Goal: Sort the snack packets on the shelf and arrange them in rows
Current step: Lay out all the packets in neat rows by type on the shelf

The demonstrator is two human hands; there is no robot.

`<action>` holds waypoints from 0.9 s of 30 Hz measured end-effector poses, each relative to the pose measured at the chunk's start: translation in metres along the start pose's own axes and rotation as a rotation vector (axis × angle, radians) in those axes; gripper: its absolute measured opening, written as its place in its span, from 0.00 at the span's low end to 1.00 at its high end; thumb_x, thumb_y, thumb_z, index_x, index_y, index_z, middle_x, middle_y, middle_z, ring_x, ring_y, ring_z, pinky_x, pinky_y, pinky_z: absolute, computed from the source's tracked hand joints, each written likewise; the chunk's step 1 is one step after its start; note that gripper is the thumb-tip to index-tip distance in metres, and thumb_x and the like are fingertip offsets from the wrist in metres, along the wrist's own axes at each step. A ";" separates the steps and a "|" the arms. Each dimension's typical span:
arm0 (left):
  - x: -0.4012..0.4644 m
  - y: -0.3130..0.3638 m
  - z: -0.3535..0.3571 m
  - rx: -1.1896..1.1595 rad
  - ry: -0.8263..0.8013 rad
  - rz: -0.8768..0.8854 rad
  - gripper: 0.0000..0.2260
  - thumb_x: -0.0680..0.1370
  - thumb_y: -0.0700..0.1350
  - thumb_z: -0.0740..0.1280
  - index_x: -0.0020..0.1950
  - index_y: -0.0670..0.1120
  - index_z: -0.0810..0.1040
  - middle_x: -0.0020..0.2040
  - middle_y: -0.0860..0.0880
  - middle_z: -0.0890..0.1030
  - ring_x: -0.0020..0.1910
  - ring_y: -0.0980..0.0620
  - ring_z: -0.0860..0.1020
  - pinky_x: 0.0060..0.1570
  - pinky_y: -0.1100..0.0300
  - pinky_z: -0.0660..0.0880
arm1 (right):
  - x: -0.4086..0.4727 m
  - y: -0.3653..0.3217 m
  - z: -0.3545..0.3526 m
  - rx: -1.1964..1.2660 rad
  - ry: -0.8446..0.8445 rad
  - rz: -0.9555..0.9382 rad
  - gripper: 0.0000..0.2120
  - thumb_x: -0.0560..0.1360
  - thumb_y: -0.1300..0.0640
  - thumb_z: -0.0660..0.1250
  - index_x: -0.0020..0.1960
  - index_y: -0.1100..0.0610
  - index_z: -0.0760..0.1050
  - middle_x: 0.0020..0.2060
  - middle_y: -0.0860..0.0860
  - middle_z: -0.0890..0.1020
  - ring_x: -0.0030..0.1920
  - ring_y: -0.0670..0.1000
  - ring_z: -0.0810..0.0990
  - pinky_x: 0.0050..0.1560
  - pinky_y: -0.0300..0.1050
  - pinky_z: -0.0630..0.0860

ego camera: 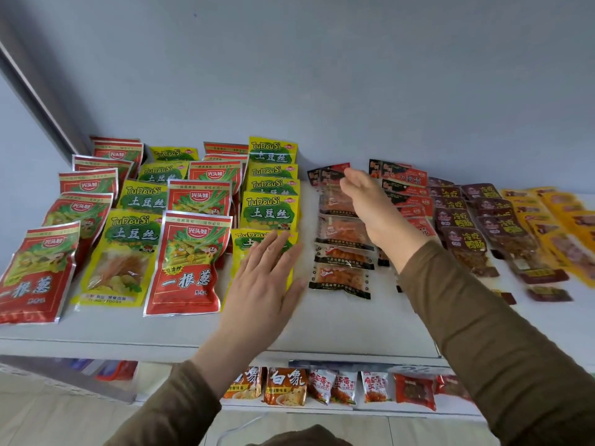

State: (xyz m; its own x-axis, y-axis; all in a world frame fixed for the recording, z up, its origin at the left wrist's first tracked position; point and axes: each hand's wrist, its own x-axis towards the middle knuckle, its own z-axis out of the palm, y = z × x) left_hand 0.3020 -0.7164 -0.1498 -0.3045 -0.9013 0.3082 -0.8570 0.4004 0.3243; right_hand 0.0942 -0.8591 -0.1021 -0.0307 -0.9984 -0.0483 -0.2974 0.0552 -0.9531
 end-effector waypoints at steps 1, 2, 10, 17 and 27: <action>0.006 0.006 -0.001 -0.021 0.006 0.017 0.25 0.86 0.59 0.51 0.80 0.50 0.66 0.82 0.49 0.61 0.83 0.50 0.53 0.81 0.47 0.54 | -0.001 0.004 0.002 0.070 0.015 0.061 0.24 0.85 0.49 0.58 0.79 0.53 0.61 0.77 0.49 0.65 0.76 0.50 0.64 0.67 0.45 0.62; 0.014 0.013 -0.001 -0.036 0.016 0.040 0.25 0.86 0.58 0.51 0.80 0.50 0.66 0.82 0.49 0.62 0.83 0.49 0.54 0.80 0.49 0.55 | -0.002 0.007 0.004 0.135 0.028 0.121 0.26 0.84 0.45 0.58 0.79 0.52 0.61 0.78 0.50 0.64 0.76 0.51 0.63 0.67 0.47 0.62; 0.102 0.065 0.040 0.059 -0.059 0.030 0.29 0.85 0.59 0.54 0.83 0.46 0.56 0.84 0.44 0.55 0.83 0.45 0.49 0.80 0.48 0.49 | 0.010 0.012 -0.017 0.394 0.145 0.404 0.38 0.77 0.27 0.52 0.76 0.52 0.66 0.70 0.55 0.75 0.65 0.57 0.76 0.59 0.53 0.75; 0.118 0.073 0.087 0.309 -0.138 -0.125 0.38 0.79 0.71 0.45 0.84 0.51 0.52 0.83 0.45 0.58 0.82 0.44 0.54 0.79 0.37 0.47 | 0.021 0.026 -0.044 0.409 0.063 0.374 0.37 0.80 0.32 0.51 0.81 0.54 0.55 0.80 0.54 0.60 0.79 0.56 0.59 0.76 0.57 0.56; 0.105 0.092 0.088 0.360 0.119 -0.179 0.34 0.78 0.71 0.59 0.69 0.43 0.74 0.68 0.42 0.75 0.69 0.38 0.70 0.75 0.40 0.62 | 0.050 0.031 -0.051 0.384 -0.067 0.348 0.33 0.83 0.36 0.51 0.80 0.53 0.58 0.76 0.55 0.66 0.73 0.55 0.67 0.74 0.57 0.61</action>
State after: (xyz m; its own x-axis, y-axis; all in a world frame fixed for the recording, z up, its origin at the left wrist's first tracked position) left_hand 0.1551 -0.7887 -0.1664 -0.1056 -0.9176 0.3833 -0.9890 0.1371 0.0556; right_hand 0.0351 -0.9067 -0.1185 -0.0009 -0.9213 -0.3888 0.0909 0.3871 -0.9175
